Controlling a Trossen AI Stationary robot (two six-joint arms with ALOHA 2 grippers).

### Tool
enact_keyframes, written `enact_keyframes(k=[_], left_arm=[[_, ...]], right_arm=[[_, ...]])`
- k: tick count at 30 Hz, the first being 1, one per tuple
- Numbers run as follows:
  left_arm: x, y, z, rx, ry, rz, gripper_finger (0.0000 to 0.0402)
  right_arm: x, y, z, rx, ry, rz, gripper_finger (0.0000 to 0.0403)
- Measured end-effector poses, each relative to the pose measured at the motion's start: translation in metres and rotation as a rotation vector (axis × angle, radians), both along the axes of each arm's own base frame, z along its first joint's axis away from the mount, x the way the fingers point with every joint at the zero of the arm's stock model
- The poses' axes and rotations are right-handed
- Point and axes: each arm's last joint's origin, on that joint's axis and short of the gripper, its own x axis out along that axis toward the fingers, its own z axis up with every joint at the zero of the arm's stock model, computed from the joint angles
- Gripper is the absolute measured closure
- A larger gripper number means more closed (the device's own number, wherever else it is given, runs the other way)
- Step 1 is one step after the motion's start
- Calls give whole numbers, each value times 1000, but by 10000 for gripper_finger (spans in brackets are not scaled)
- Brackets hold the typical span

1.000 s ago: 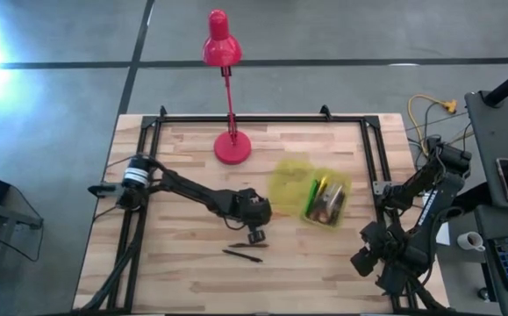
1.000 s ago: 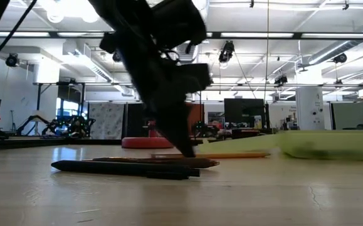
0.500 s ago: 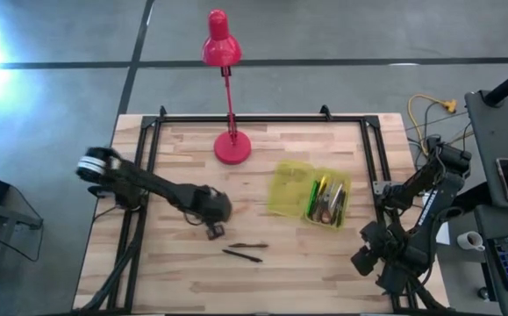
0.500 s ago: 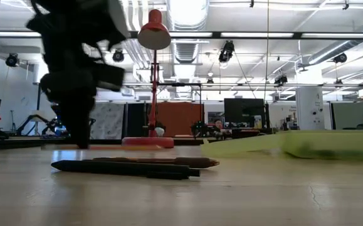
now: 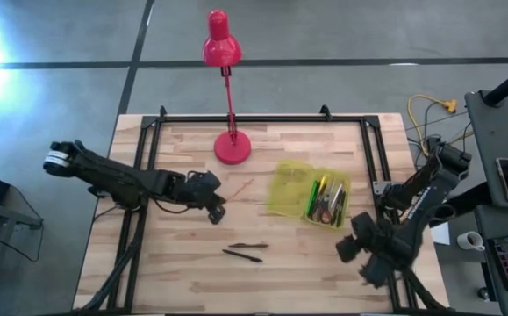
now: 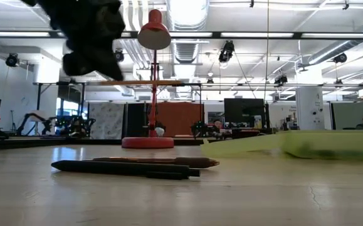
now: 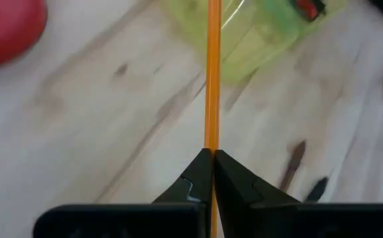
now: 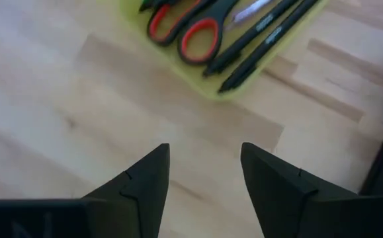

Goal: Pick & place school supplies into a supply box
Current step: Put the orange pencil into the yellow supply box

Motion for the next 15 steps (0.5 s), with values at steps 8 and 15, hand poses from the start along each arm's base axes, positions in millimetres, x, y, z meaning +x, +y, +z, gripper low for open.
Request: enact_keyframes(k=[8,15], left_arm=[[36,-2,25,106,-32,-90,399],[60,-3,13,190,91,-124,401]], right_arm=[[1,-20,0,1,88,69,223],[-2,-22,2,43,76,87,223]])
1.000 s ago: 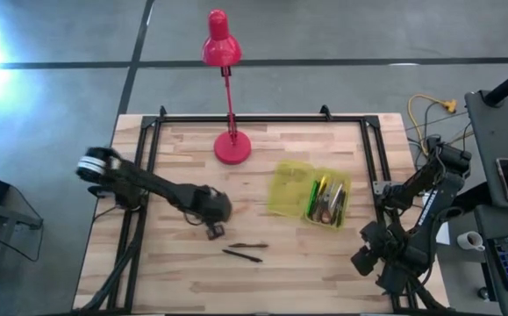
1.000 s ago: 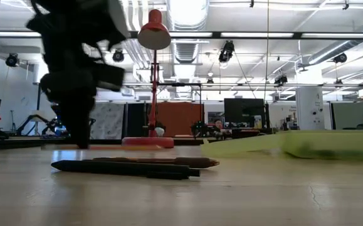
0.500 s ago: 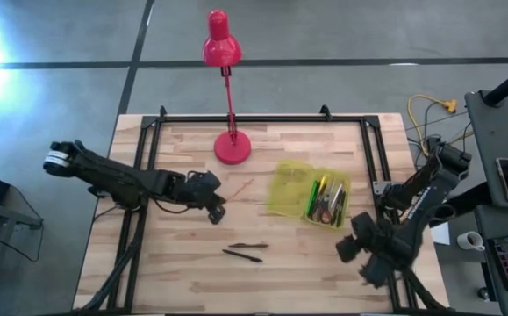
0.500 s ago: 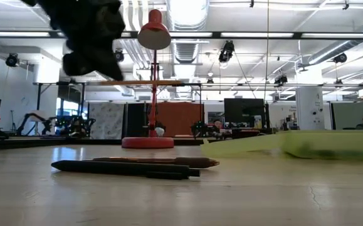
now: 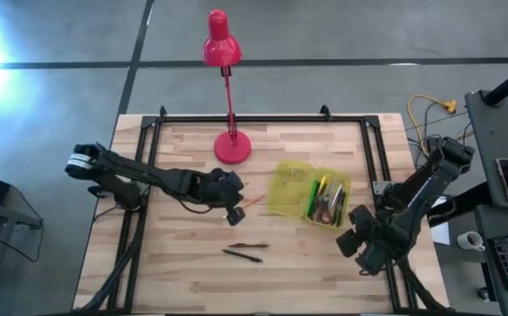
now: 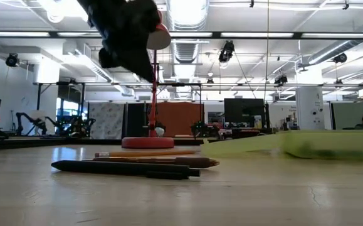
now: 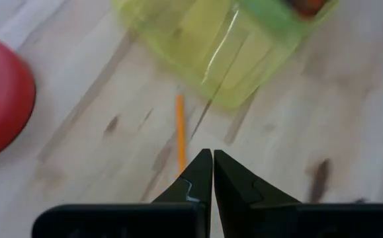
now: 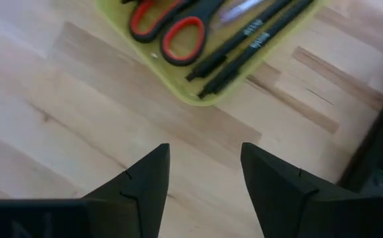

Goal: Pick & place school supplies into a supply box
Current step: Put the orange pencil into the yellow supply box

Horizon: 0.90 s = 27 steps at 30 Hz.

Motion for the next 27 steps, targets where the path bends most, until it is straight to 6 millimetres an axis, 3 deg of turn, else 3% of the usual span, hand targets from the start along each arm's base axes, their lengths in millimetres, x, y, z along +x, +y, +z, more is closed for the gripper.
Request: enact_keyframes(k=[5,9,13,17,22,27], left_arm=[[5,-1,-20,14,81,-25,397],[9,-4,-37,-32,165,-73,363],[1,-12,-45,-90,264,-87,322],[-9,-19,-58,-89,304,-83,310],[-16,-18,-75,-114,299,-29,309],[-21,-19,-86,-126,271,-27,309]], right_arm=[[2,2,0,6,-3,37,223],[4,5,0,25,-19,43,223],[8,8,0,58,-51,70,223],[16,4,1,56,-84,50,223],[35,-9,8,5,-155,3,223],[68,-26,22,-6,-222,154,223]])
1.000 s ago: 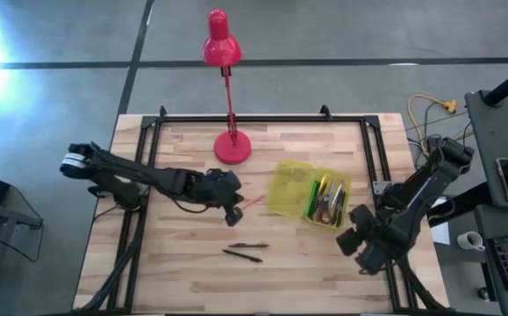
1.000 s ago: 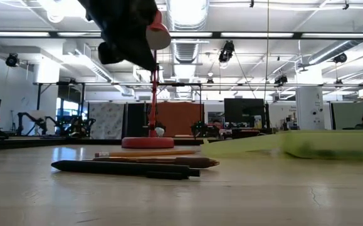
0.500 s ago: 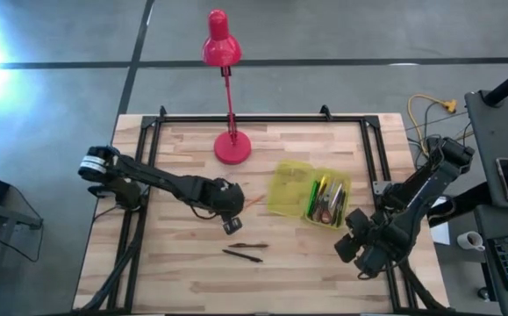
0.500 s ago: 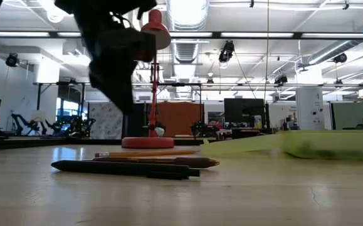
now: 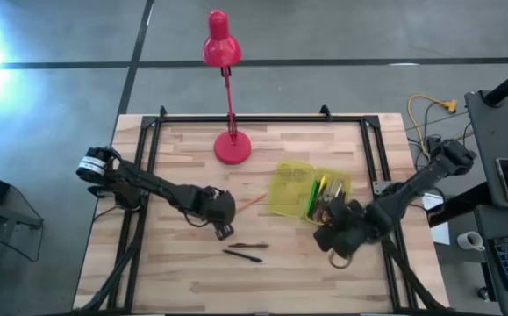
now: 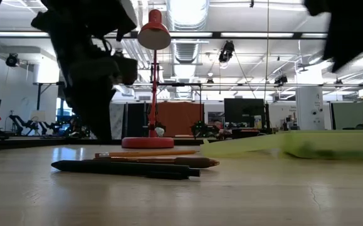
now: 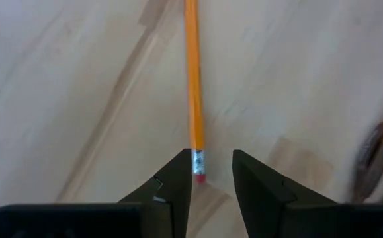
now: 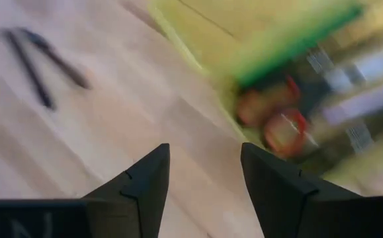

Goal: Pick & place school supplies into a supply box
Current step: Put the orange pencil into the yellow supply box

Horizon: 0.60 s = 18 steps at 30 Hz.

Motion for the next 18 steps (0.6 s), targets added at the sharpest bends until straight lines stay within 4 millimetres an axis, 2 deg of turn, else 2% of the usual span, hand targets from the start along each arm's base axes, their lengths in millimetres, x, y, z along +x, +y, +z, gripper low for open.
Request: enact_keyframes(k=[5,11,14,18], left_arm=[[-8,1,-13,-7,8,17,309],[-16,3,-26,-9,-17,22,309],[-19,4,-31,-11,-24,24,309],[-20,4,-33,-6,-22,26,309]], right_arm=[[33,-29,23,-72,-76,113,223],[60,-69,52,-158,-139,205,223],[72,-86,55,-182,-153,226,223],[89,-101,49,-169,-124,266,223]])
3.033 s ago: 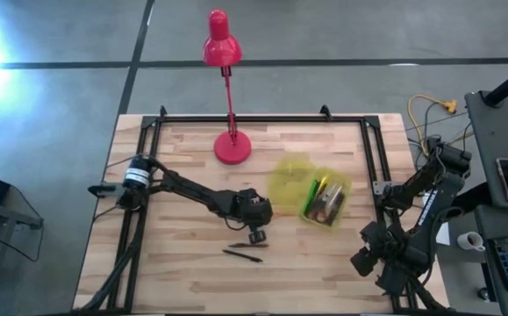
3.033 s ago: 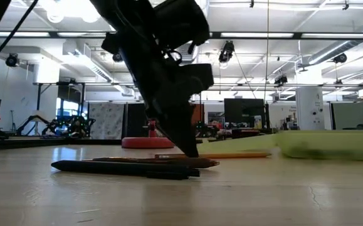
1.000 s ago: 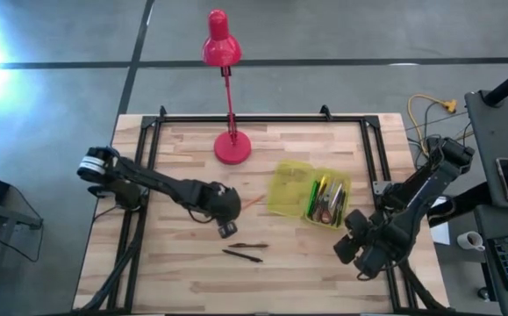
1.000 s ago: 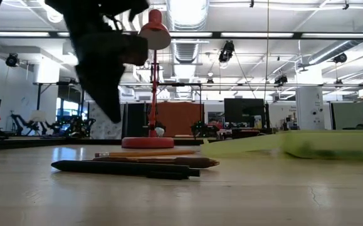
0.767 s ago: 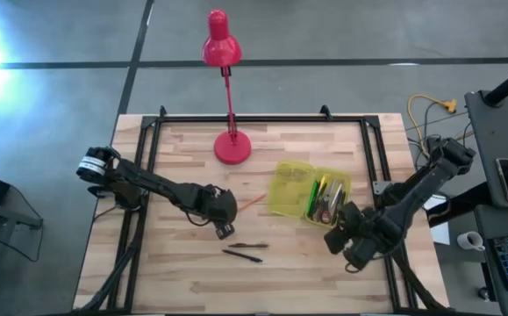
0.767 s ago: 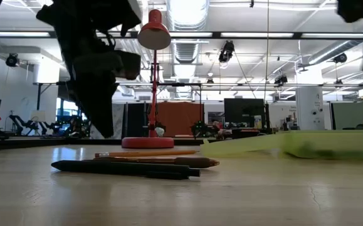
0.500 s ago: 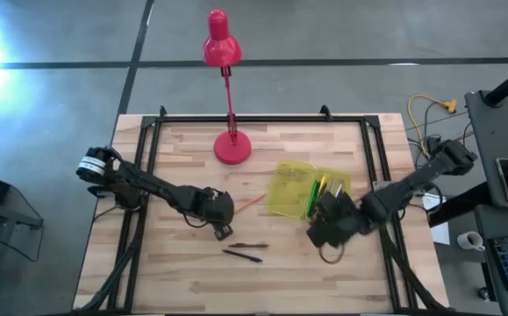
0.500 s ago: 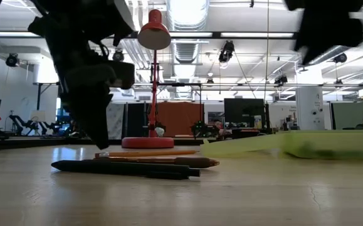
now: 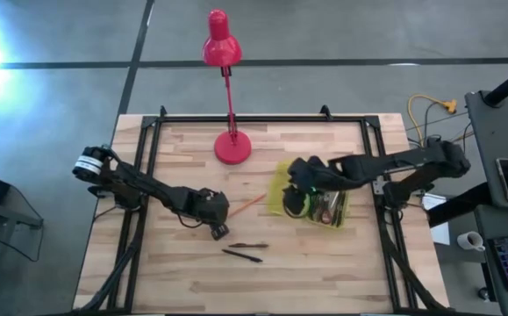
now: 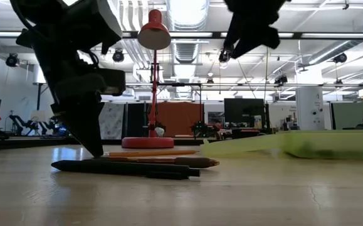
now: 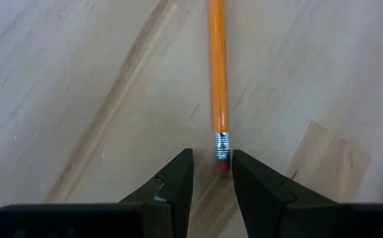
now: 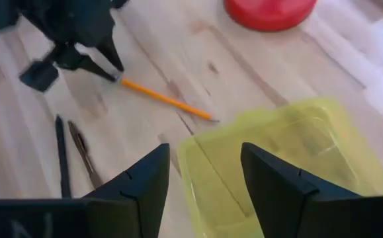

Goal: Pick & place school supplies into a supply box
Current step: Put the orange pencil into the yellow supply box

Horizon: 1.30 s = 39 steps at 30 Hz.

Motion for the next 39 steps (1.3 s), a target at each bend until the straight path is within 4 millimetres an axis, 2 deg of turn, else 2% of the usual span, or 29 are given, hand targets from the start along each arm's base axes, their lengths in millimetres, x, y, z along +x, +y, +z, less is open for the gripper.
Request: enact_keyframes(k=[6,13,18,22,26,32,35,39], left_arm=[[1,-1,5,34,22,6,327],[-17,-10,4,60,95,40,370],[-35,-22,10,83,133,79,397],[-48,-25,16,105,147,154,398],[-50,-31,29,80,63,191,398],[-42,-32,56,83,-89,229,397],[-41,-32,65,83,-126,238,397],[-42,-31,69,78,-147,243,397]], right_arm=[[35,-4,-24,24,113,126,223],[75,1,-36,10,209,229,223],[87,2,-45,-70,295,367,225],[90,-1,-50,-86,309,391,235],[96,-15,-56,-22,284,367,263],[111,-41,-79,16,311,337,347],[118,-42,-94,-18,378,421,385],[127,-42,-109,-53,472,511,391]])
